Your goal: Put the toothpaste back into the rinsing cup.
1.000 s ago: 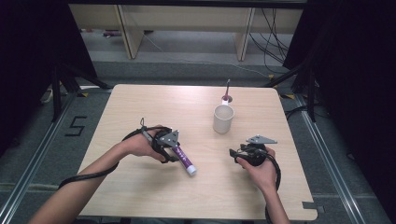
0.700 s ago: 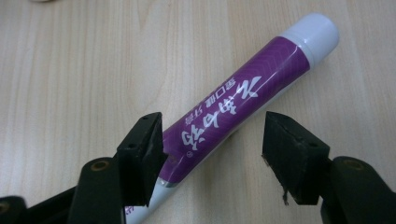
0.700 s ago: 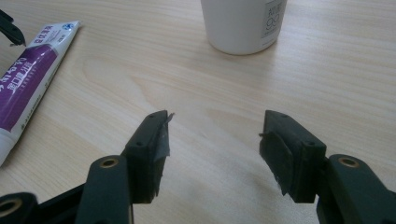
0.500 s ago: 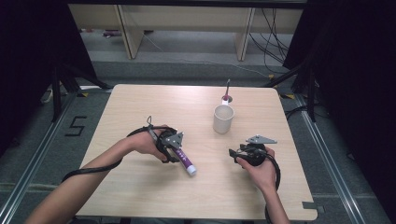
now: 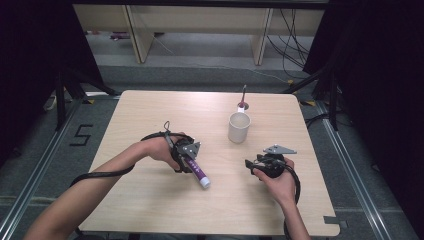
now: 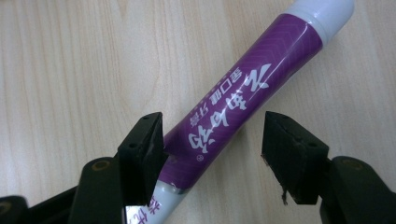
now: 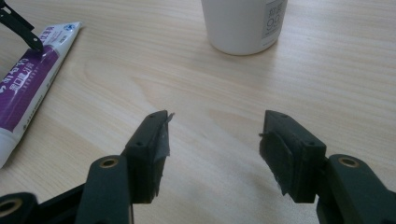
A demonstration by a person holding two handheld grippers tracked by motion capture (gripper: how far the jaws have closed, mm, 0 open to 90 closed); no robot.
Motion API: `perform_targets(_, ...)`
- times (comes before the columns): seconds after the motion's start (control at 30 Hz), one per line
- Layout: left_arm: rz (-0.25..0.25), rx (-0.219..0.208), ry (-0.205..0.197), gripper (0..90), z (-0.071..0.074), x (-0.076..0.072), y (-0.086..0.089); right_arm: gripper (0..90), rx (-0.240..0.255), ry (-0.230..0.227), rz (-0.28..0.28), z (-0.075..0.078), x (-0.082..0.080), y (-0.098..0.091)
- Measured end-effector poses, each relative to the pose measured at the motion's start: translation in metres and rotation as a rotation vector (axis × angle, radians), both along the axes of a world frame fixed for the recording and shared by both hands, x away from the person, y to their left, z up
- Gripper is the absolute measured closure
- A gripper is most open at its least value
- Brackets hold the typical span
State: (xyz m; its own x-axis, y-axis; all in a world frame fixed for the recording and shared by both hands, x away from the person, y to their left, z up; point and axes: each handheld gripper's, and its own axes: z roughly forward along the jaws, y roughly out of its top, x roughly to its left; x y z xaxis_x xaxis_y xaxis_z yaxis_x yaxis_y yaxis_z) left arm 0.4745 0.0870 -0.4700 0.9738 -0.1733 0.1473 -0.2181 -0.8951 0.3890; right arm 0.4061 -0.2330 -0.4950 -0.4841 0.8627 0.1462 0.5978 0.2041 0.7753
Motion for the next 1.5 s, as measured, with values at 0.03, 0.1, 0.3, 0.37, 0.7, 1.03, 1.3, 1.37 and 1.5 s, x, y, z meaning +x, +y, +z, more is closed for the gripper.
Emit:
perform_targets(0.03, -0.007, 0.004, 0.0, 39.1, 0.0, 0.0, -0.001, 42.4, -0.003, 0.0, -0.003, 0.0, 0.0, 0.0)
perform_targets(0.1, -0.014, 0.005, -0.004, 39.2, -0.001, 0.0, -0.003, 42.4, 0.007, 0.012, -0.016, 0.0, -0.001, 0.001)
perform_targets(0.3, -0.053, 0.026, -0.009, 40.2, -0.002, 0.001, -0.007, 42.4, 0.016, 0.01, 0.005, -0.001, 0.0, 0.002)
perform_targets(0.37, -0.063, 0.03, -0.007, 40.3, -0.002, 0.001, -0.008, 42.4, 0.004, 0.004, 0.001, -0.001, 0.0, 0.001)
perform_targets(0.7, -0.109, 0.076, 0.0, 42.6, -0.004, 0.001, -0.014, 42.4, 0.004, 0.008, 0.001, -0.001, 0.0, 0.001)
perform_targets(1.03, -0.101, 0.147, 0.037, 46.0, -0.006, -0.001, -0.014, 42.4, 0.004, 0.005, 0.002, -0.002, 0.0, 0.002)
perform_targets(1.3, -0.036, 0.157, 0.074, 51.1, -0.009, 0.001, -0.013, 42.4, 0.003, 0.004, 0.003, -0.003, 0.001, 0.002)
perform_targets(1.37, -0.03, 0.162, 0.073, 52.8, -0.01, 0.003, -0.013, 42.4, 0.004, 0.004, 0.003, -0.003, 0.001, 0.002)
perform_targets(1.5, -0.004, 0.167, 0.09, 56.9, -0.01, 0.005, -0.015, 42.4, 0.0, 0.007, 0.002, -0.002, 0.0, 0.001)
